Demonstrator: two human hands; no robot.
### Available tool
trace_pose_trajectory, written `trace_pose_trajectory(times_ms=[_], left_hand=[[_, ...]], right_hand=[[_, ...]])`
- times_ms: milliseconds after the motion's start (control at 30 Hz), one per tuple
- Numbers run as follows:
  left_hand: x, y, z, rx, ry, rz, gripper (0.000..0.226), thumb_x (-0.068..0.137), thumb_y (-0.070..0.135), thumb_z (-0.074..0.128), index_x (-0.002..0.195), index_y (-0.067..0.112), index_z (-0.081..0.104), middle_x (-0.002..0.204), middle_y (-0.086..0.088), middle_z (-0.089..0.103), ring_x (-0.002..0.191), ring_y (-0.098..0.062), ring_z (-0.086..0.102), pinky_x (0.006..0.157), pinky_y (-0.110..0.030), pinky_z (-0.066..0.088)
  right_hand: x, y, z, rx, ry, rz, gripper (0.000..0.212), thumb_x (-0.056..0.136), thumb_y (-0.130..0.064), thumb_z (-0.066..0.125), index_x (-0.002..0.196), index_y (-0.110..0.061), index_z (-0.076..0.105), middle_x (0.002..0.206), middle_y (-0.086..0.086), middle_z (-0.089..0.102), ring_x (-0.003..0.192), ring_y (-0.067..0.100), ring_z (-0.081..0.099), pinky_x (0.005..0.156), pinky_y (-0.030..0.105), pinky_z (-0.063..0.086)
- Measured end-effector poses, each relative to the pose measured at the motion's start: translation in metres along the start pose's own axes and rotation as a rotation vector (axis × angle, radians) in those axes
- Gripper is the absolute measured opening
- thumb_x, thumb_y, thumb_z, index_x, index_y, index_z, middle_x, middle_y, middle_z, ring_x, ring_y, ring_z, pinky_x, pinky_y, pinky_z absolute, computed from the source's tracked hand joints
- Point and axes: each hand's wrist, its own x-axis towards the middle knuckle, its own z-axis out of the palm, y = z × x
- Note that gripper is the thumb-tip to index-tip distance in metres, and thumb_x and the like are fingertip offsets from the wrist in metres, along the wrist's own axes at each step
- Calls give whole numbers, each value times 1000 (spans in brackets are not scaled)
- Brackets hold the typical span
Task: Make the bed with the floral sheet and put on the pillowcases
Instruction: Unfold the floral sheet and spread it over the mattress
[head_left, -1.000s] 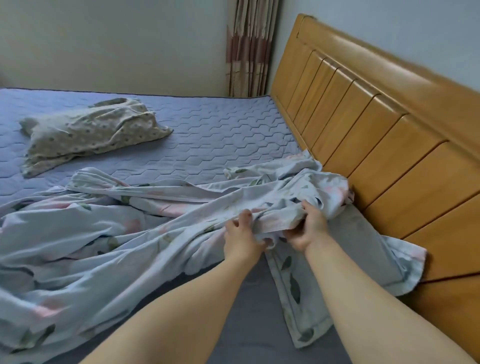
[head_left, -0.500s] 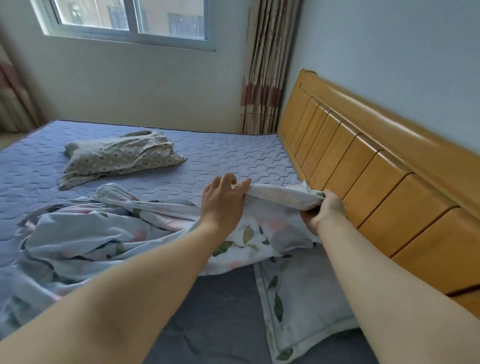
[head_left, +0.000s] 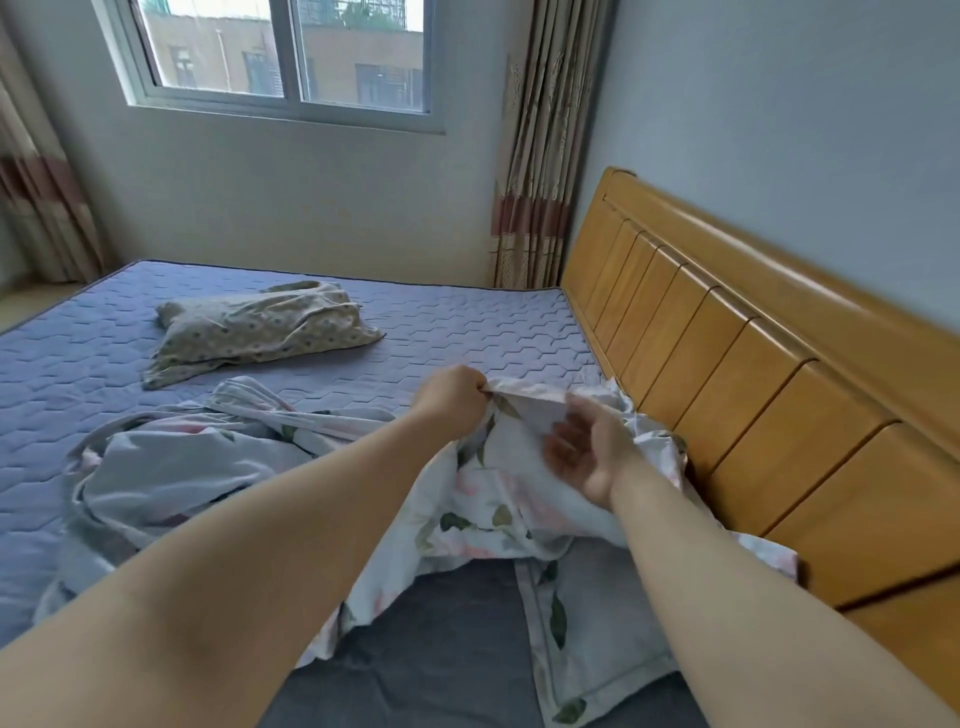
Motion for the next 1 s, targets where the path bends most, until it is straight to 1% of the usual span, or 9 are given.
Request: trace_pose_trajectory(times_ms=[133,267,400,500,633,733,833,933,1000], left_hand=[[-14,-12,1,-188,-138,-33,35,89,14,54,56,15,43,57,0,36,60,-19,36,54,-24,29],[-25,-30,-16,-325,-116,-24,28,87,12,55,60,14,49,59,0,37,70,-19,38,63,-28,31],[-40,-47,-28,-407,-54,37,19,88,4,51,96,11,67,78,3,55,79,-18,47,61,-21,35],[-45,-73,-21,-451,-1,-42,41,84,-2,53,124,9,49,125,-7,53,104,-22,53,77,-23,42],[-58,-98,1,-142,-162,-111,65,83,24,66,136,15,30,134,-9,36,121,-28,45,90,-31,41],[-53,-102,-10,6,-4,-107,29,94,18,45,123,13,45,122,-17,54,109,-34,54,84,-39,44],[-34,-101,-42,-35,22,-119,30,93,5,38,112,8,60,114,-18,62,104,-32,58,82,-36,45],[-18,-91,-79,-350,111,-198,34,86,-7,34,77,7,64,87,-19,59,71,-24,54,64,-28,45],[-7,-76,-111,-804,249,-284,41,84,-11,27,60,11,50,65,-13,47,45,-19,42,42,-18,42]], right_hand=[[-14,30,34,-498,-268,-52,21,88,3,50,76,-13,54,67,7,47,59,15,45,61,24,36],[-9,49,73,-982,-145,-255,26,88,-13,62,113,-16,52,119,10,58,115,21,53,88,23,38],[-11,64,100,-897,132,-268,45,101,-28,37,138,-3,41,141,12,48,131,26,44,104,26,37],[-15,61,110,-611,185,-288,33,98,-27,46,108,1,61,106,17,65,93,27,61,78,29,47],[-20,49,123,-287,121,-324,25,96,-24,51,80,-7,59,92,18,64,86,32,64,81,41,56],[-23,35,132,-164,126,-376,28,93,-26,55,101,0,63,103,20,67,96,34,66,87,45,56],[-19,27,132,-88,135,-389,30,93,-31,55,106,-5,62,103,15,68,92,28,66,88,44,56],[-17,20,138,11,100,-371,25,98,-30,47,109,-10,55,93,8,62,76,17,60,73,33,56],[-14,12,140,49,125,-373,32,100,-30,43,122,-9,51,106,10,60,87,20,60,79,38,56]])
